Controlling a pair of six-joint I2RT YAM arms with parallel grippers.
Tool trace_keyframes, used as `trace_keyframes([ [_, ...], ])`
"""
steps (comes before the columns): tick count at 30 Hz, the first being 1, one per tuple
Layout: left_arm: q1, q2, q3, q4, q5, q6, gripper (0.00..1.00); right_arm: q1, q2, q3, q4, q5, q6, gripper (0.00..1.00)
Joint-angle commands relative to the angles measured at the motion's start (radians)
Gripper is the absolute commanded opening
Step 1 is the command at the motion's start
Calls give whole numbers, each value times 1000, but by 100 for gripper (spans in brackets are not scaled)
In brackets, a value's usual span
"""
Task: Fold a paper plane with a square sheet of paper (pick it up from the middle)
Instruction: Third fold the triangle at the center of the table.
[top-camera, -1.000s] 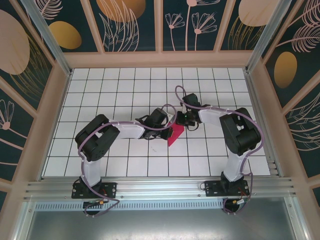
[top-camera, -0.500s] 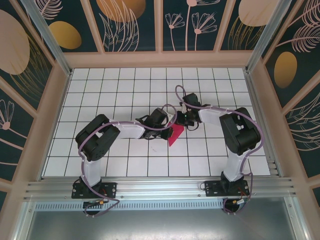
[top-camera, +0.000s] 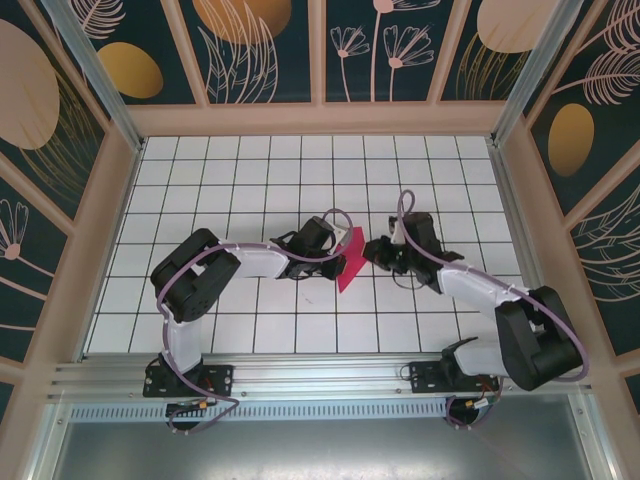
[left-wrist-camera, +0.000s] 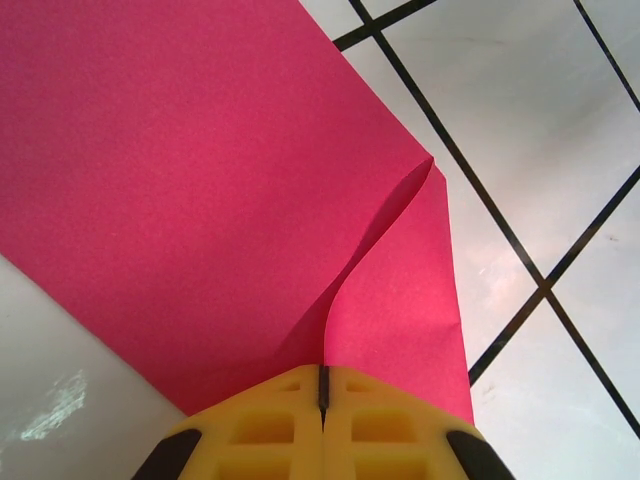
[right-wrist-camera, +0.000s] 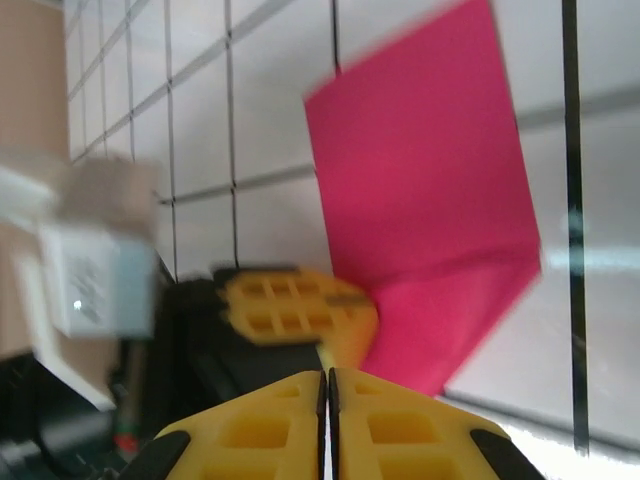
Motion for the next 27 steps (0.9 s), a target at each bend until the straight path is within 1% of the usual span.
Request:
trace_keyframes([
  [1,4,42,-20,-23,13,-5,0,57,-38,-98,131,-38,144,10],
  [6,3,52,-13,-24,22,0,0,151,21,-152,246,-33,213,9],
  [9,3,57,-7,-27,27,3,0,183,69,-141,264,-10,228,8],
  [19,3,58,1,-33,30,7,0,196,155,-144,338,-21,245,7],
  [27,3,59,0,-34,29,8,0,200,209,-147,365,-23,247,7],
])
